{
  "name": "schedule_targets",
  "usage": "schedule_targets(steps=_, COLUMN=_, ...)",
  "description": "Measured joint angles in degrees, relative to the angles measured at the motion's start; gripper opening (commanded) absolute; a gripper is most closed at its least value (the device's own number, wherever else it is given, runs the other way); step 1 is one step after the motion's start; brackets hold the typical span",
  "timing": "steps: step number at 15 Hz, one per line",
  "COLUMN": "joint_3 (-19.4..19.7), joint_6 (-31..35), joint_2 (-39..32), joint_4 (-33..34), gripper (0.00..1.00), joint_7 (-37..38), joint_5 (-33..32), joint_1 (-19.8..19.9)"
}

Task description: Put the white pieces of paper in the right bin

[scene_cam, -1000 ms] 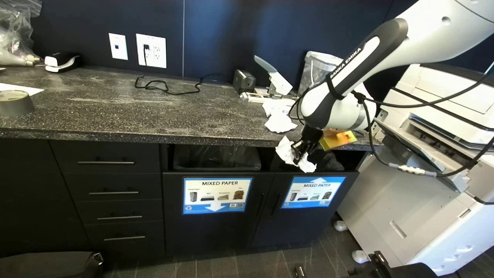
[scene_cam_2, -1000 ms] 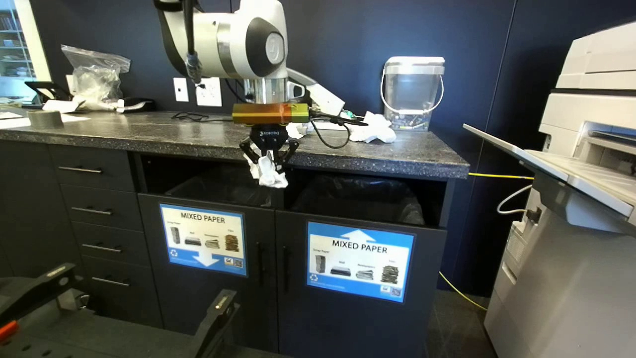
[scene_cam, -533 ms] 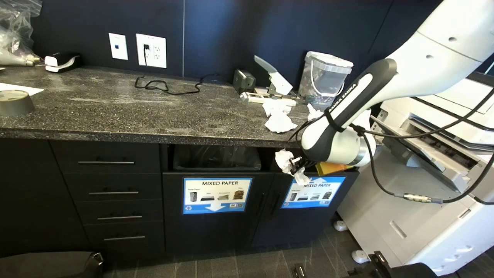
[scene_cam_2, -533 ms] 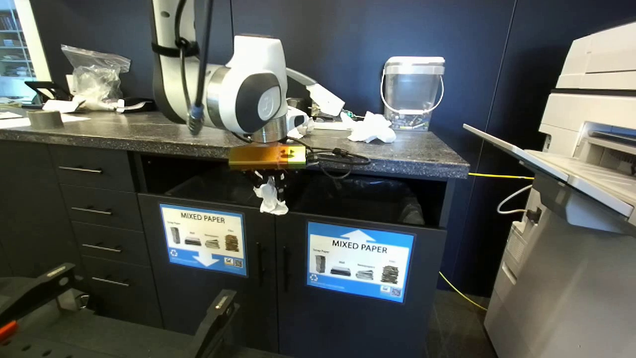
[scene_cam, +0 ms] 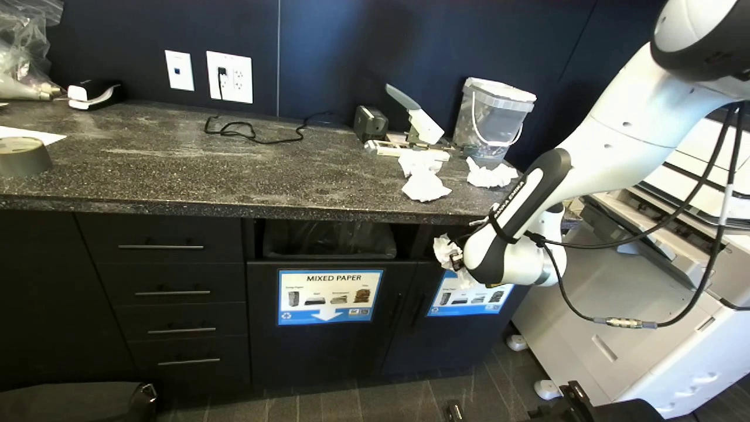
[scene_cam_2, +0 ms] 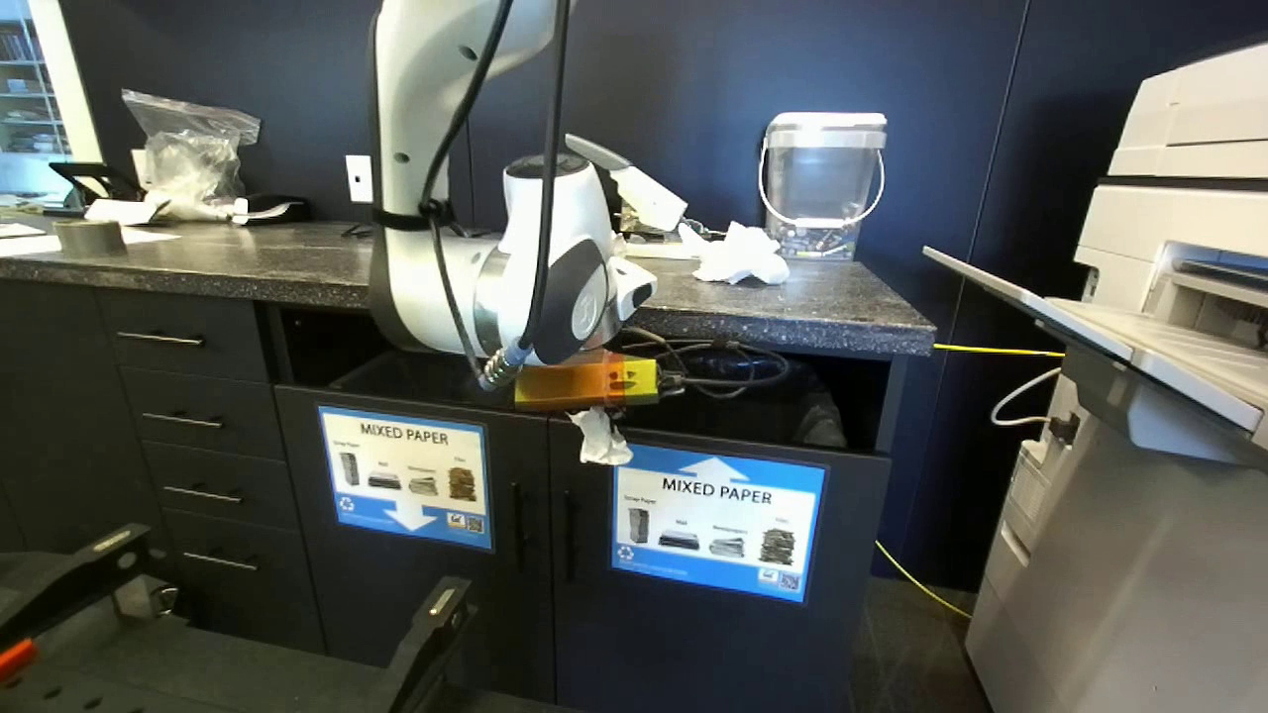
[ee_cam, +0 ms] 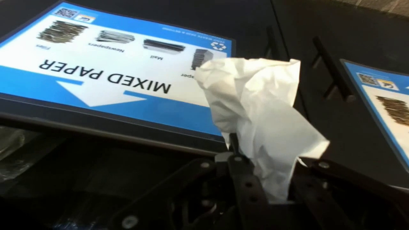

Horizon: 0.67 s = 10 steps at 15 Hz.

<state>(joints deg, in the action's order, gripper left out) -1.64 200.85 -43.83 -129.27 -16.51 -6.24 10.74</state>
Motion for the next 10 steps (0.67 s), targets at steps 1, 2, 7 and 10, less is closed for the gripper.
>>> schedule_targets(steps=1, joint_3=1.0, joint_6=0.52, joint_2=-1.35, joint_4=1.84, gripper=0.14, joint_7=0.42, joint_5=0.0, joint_1=-0.42)
schedule_targets(steps=2, joint_3=1.76, joint_6=0.95, joint_2=-2.6, joint_4=3.84, gripper=0.14, joint_7=0.76, joint_5=0.0, joint_1=-0.76)
schedule_targets(steps=7, joint_3=2.89, joint_6=3.23, joint_2=-7.79, joint_4=12.37, gripper=0.14, joint_7=3.57, joint_5=0.0, joint_1=-1.13)
schedule_targets(steps=10, joint_3=2.93, joint_6=6.44, joint_2=-10.87, joint_4=14.73, gripper=0.14, joint_7=5.85, joint_5=0.0, joint_1=-1.02)
